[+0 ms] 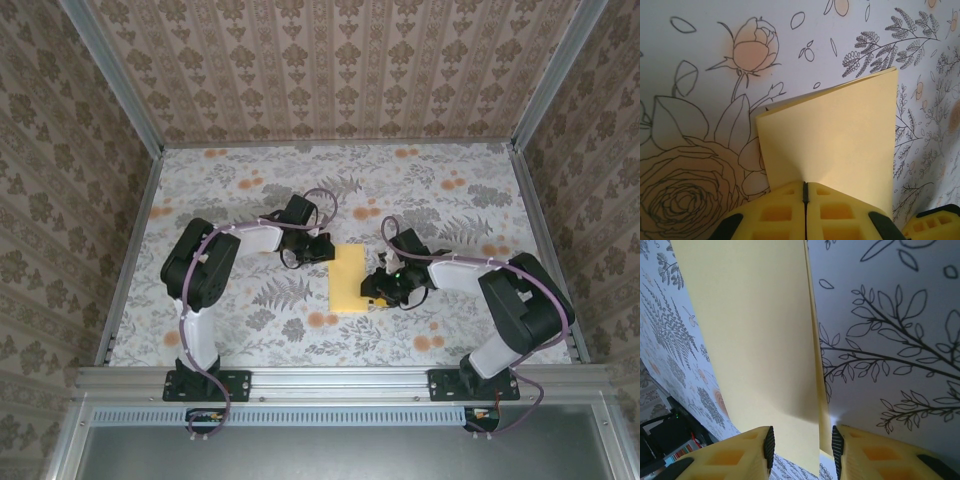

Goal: Fold a paper plane with a square sheet of paper (fold left side to right side)
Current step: Fold the triangle a second time at the center of the table.

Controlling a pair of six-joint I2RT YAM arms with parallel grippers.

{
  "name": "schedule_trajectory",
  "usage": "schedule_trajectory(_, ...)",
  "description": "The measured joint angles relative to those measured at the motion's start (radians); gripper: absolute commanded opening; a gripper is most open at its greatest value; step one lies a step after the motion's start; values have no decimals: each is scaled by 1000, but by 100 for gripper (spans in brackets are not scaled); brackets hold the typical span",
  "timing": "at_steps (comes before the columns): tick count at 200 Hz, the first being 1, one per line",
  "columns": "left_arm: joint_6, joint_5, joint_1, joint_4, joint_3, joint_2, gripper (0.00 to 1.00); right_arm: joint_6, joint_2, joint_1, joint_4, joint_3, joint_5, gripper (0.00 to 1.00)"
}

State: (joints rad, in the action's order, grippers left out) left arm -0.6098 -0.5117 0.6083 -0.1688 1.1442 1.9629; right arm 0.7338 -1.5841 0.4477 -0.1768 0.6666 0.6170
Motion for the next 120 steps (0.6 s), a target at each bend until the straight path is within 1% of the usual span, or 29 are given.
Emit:
schedule_trajectory(84, 0, 0, 1, 2, 0, 0, 7, 22, -22, 11, 85, 0, 12, 37)
schedule_trajectory(106, 2, 0, 1, 2, 0, 0, 15, 21, -22, 11, 108, 4, 12, 39)
schedule_trajectory(120, 7, -1, 1, 3, 0, -2, 23, 18, -23, 10, 124, 8, 12, 40)
